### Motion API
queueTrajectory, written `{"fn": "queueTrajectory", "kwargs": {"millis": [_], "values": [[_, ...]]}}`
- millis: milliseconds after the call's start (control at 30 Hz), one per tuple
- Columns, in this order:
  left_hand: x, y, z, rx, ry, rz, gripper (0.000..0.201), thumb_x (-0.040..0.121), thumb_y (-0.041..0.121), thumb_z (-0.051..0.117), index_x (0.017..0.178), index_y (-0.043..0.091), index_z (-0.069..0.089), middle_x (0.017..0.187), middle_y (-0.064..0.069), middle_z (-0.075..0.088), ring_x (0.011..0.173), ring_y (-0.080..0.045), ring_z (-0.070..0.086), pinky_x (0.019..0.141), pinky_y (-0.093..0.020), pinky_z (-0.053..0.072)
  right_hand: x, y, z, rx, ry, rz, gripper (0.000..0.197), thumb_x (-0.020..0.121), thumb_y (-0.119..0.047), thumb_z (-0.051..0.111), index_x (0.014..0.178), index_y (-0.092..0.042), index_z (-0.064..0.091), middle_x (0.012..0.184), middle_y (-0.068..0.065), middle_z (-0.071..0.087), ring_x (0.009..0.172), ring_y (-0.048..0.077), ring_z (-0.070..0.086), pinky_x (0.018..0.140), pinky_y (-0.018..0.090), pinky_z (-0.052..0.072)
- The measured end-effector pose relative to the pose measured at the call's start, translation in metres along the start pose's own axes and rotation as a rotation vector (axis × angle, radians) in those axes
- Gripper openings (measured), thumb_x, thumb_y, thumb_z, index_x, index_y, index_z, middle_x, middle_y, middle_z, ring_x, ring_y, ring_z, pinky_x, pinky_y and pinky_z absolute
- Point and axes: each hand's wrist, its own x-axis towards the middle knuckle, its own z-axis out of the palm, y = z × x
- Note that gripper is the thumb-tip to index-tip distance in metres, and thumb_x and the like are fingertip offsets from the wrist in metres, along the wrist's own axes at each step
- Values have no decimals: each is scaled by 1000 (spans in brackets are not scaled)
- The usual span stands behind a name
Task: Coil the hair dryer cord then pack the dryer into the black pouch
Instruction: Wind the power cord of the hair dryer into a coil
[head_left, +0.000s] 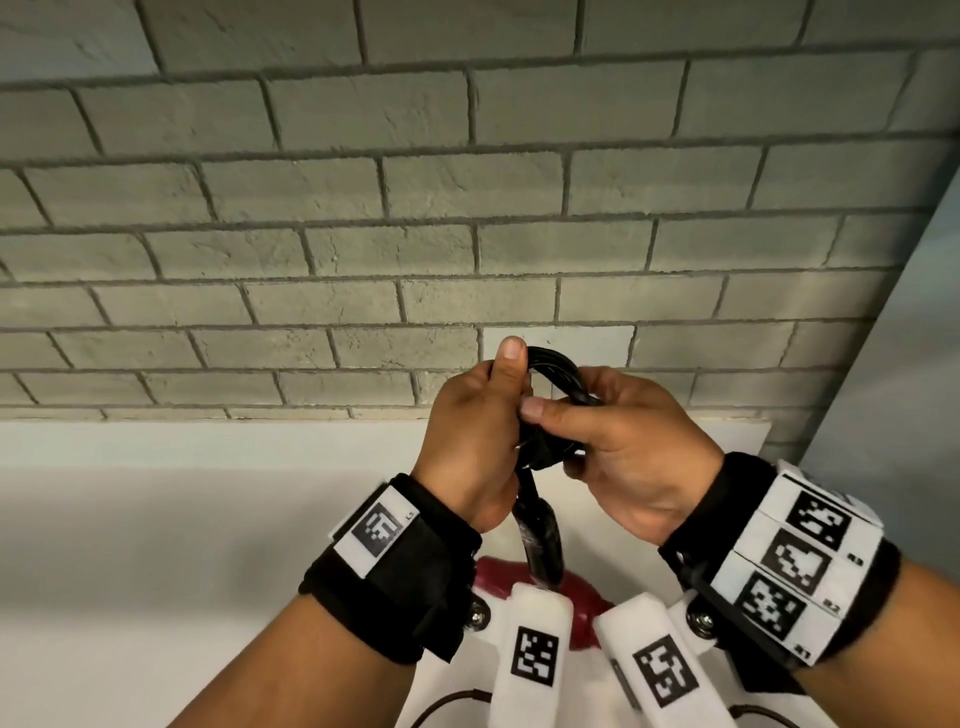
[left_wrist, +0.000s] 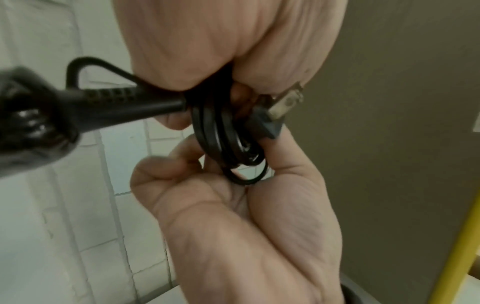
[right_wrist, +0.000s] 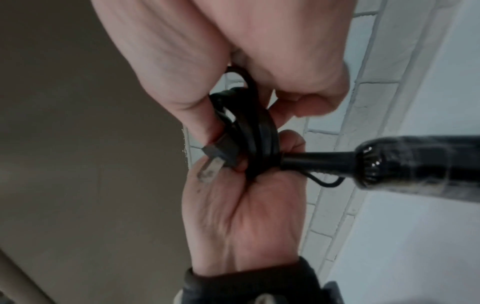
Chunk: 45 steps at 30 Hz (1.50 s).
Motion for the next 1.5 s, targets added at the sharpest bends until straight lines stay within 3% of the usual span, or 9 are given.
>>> {"fn": "queueTrajectory", "kwargs": {"millis": [100, 233, 400, 500, 733, 1067, 1300, 1400, 1500], "values": [[2, 2, 1, 96, 60, 113, 40, 98, 36, 49, 63, 18, 54, 51, 2, 36, 42, -11, 34, 43, -23, 34, -6, -4, 1, -118, -69, 119, 14, 75, -5, 74, 69, -17, 69, 71, 8, 65, 66, 21, 60, 58, 34, 40], [4, 4, -3, 162, 29, 167, 42, 97, 39, 51, 57, 24, 55, 50, 6, 33, 41, -10, 28, 47, -24, 25, -12, -6, -7, -187, -152, 313, 10, 79, -12, 74, 79, -4, 69, 71, 16, 61, 55, 20, 55, 46, 26, 44], [-1, 5, -14, 84, -229, 183, 31, 78, 3, 72, 59, 21, 55, 56, -1, 40, 52, -17, 49, 55, -28, 48, -16, -13, -16, -267, -205, 242, 30, 65, -17, 80, 82, 5, 69, 76, 24, 58, 49, 19, 51, 46, 27, 34], [4, 2, -14, 29, -135, 188, 40, 76, -6, 72, 64, 15, 41, 61, -6, 32, 52, -20, 53, 53, -30, 50, -17, -16, -14, -271, -236, 192, 29, 58, -22, 78, 74, 0, 67, 69, 20, 58, 47, 17, 48, 47, 28, 34], [7, 4, -7, 30, 124, 200, 44, 74, 6, 78, 58, 20, 40, 50, 2, 33, 43, -17, 31, 46, -25, 34, -21, -8, -13, -340, -234, 102, 30, 65, -12, 84, 71, 1, 59, 66, 22, 51, 47, 21, 39, 48, 30, 26], [6, -4, -3, -10, 134, 106, 47, 75, 7, 78, 47, 22, 44, 49, 4, 29, 36, -11, 30, 43, -22, 33, -18, 16, -21, -677, -154, -78, 35, 60, -36, 87, 57, -15, 59, 52, 3, 59, 49, 14, 52, 53, 32, 43], [3, -4, -5, -72, 77, 22, 48, 81, 12, 74, 54, 21, 36, 41, 8, 23, 33, -10, 21, 38, -15, 28, -4, 18, -18, -811, -118, -62, 57, 47, -48, 90, 59, 1, 63, 47, 2, 60, 39, 9, 48, 49, 25, 41], [2, -5, -5, -74, 55, 18, 47, 83, 11, 72, 58, 19, 33, 41, 8, 24, 32, -8, 22, 37, -14, 30, 5, 19, -24, -888, -102, -39, 68, 35, -64, 85, 67, -6, 65, 57, 0, 64, 52, 13, 57, 55, 32, 48], [4, -8, -7, -68, 70, 20, 44, 81, 10, 73, 60, 18, 36, 42, 8, 28, 32, -8, 28, 40, -17, 37, 8, 32, -33, -861, -235, 4, 84, 34, -85, 71, 90, -22, 64, 90, -3, 71, 83, 17, 69, 80, 40, 57]]}}
